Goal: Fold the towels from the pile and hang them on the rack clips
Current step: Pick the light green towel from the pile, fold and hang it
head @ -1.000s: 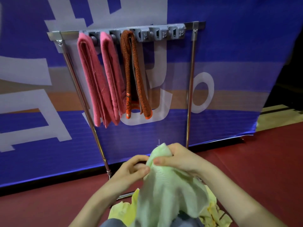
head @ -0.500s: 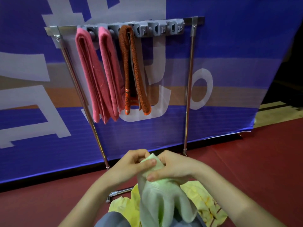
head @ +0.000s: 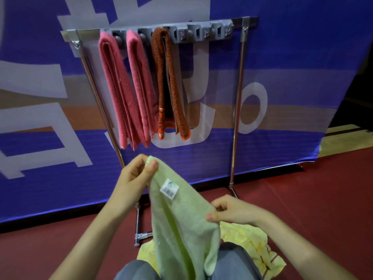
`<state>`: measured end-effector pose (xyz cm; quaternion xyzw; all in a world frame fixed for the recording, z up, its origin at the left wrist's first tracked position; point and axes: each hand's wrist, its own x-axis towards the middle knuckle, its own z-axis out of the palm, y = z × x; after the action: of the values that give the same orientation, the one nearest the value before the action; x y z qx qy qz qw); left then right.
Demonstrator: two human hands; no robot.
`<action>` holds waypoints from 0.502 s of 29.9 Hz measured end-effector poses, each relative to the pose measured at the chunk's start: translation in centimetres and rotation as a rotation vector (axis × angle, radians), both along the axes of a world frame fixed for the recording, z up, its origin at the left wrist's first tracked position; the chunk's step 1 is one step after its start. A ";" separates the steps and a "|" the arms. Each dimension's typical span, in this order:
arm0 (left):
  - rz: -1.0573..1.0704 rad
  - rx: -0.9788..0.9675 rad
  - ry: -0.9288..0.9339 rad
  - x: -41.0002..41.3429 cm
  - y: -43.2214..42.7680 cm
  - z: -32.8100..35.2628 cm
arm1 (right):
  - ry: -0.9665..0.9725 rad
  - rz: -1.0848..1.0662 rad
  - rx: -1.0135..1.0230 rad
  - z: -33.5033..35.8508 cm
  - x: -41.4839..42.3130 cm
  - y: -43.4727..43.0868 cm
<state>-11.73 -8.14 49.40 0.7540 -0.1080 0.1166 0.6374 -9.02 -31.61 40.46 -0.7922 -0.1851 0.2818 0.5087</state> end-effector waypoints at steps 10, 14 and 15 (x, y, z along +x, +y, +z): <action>0.278 -0.043 -0.078 0.1 5.4 -0.5 | -0.116 -0.185 -0.081 -2.9 0.5 -2.2; 0.362 -0.054 -0.086 0.2 7.3 -0.8 | -0.060 -0.280 -0.051 -3.5 0.7 -3.2; 0.370 -0.056 -0.081 0.1 7.6 -0.8 | -0.046 -0.307 -0.039 -3.6 0.7 -3.1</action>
<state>-11.66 -0.51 48.55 0.7377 0.0103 0.2651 0.6209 -8.29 -34.75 36.86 -0.8273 -0.0682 0.1860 0.5257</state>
